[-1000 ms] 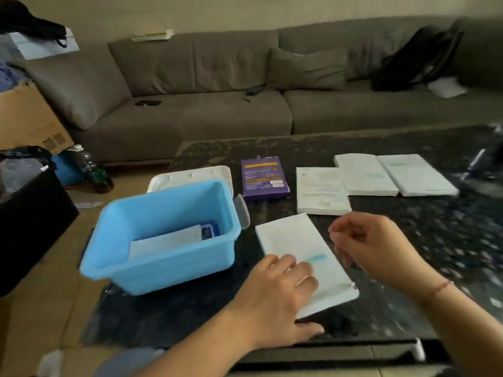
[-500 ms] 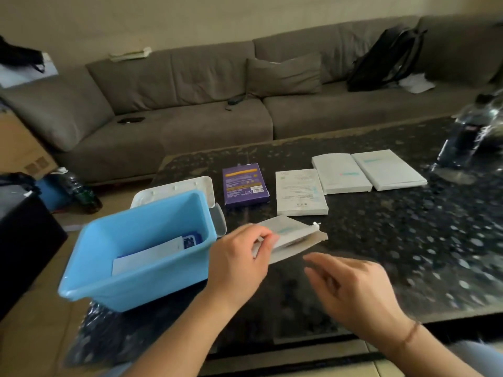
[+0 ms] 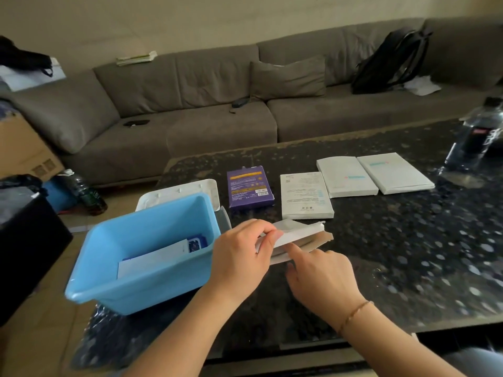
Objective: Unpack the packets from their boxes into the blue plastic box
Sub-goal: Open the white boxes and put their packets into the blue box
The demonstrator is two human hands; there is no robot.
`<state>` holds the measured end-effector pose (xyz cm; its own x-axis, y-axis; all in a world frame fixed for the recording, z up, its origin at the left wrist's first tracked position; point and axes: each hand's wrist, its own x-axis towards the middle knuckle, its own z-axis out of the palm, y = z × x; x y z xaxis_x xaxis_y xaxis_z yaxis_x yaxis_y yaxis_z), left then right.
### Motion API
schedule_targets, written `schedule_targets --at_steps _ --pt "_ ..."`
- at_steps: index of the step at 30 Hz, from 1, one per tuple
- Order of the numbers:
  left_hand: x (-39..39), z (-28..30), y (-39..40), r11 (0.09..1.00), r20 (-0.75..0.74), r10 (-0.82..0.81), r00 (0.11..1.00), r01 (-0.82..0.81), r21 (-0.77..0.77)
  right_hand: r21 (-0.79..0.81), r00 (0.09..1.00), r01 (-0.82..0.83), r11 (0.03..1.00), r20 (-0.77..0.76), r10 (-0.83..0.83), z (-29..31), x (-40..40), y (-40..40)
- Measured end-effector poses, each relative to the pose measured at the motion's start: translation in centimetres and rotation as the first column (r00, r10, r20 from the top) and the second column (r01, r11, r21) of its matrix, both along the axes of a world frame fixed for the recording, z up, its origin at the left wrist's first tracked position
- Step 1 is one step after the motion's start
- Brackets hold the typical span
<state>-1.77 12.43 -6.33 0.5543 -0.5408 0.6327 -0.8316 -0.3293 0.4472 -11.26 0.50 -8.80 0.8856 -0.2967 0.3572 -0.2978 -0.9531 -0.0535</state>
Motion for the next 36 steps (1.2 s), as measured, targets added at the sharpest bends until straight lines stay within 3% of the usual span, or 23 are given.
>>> schedule_targets --at_steps 7,12,17,19,22,24,26,28,30,31,32,33,34,35,36 --pt "-0.3 -0.8 0.1 0.999 0.010 -0.033 0.999 0.033 -0.012 -0.016 0.979 -0.077 0.997 0.190 0.079 -1.9 -2.1 -0.9" --pt "-0.4 -1.7 0.5 0.996 -0.015 -0.087 0.996 0.088 0.014 0.016 0.868 -0.260 0.965 0.441 0.227 -3.2 -5.1 -1.3" --pt "-1.3 -2.9 0.8 0.989 -0.036 -0.128 0.991 0.130 0.073 -0.026 0.778 -0.297 0.955 0.573 0.257 -4.4 -8.3 -1.7" --pt "-1.6 -3.5 0.9 0.976 -0.030 -0.169 0.985 0.172 0.133 0.009 0.751 -0.306 0.952 0.616 0.235 -4.5 -9.7 -1.9" --pt "-2.0 -4.7 1.2 0.938 0.016 -0.236 0.972 0.224 0.264 0.225 0.763 -0.319 0.921 0.637 0.109 -4.2 -12.0 -2.6" --pt "-2.1 -5.7 1.3 0.902 0.115 -0.269 0.956 0.208 0.379 0.390 0.781 -0.332 0.859 0.624 0.019 -3.3 -13.6 -3.8" --pt "-2.8 -6.3 0.8 0.905 0.184 -0.278 0.943 0.194 0.378 0.592 0.799 -0.376 0.712 0.597 -0.074 -2.4 -14.5 -5.4" --pt "-4.1 -6.1 -0.6 0.944 0.142 -0.261 0.955 0.222 0.244 0.755 0.801 -0.455 0.472 0.579 -0.153 -1.1 -14.8 -6.9" --pt "-5.5 -4.2 -2.8 0.956 -0.095 -0.269 0.958 0.278 0.095 0.795 0.787 -0.570 0.207 0.601 -0.141 0.5 -14.5 -8.1" --pt "-6.0 -2.9 -3.7 0.935 -0.346 -0.310 0.886 0.349 0.055 0.808 0.797 -0.583 0.085 0.589 -0.133 1.2 -14.3 -8.6" --pt "-6.4 -1.6 -4.5 0.883 -0.625 -0.358 0.693 0.469 0.014 0.830 0.823 -0.558 0.006 0.555 -0.119 1.7 -14.2 -9.0" --pt "-6.6 -0.6 -5.1 0.812 -0.833 -0.357 0.423 0.581 -0.053 0.847 0.845 -0.529 -0.054 0.520 -0.125 2.2 -13.9 -9.1" --pt "-6.8 0.0 -5.5 0.751 -0.928 -0.311 0.204 0.651 -0.108 0.858 0.857 -0.508 -0.080 0.494 -0.149 2.6 -13.4 -9.2" --pt "-6.9 0.1 -5.5 0.704 -0.960 -0.268 0.080 0.697 -0.138 0.873 0.870 -0.481 -0.084 0.462 -0.172 3.0 -12.9 -9.0" --pt "-7.1 0.0 -5.4 0.683 -0.967 -0.253 0.013 0.710 -0.169 0.888 0.879 -0.455 -0.075 0.433 -0.200 3.0 -12.4 -8.9"
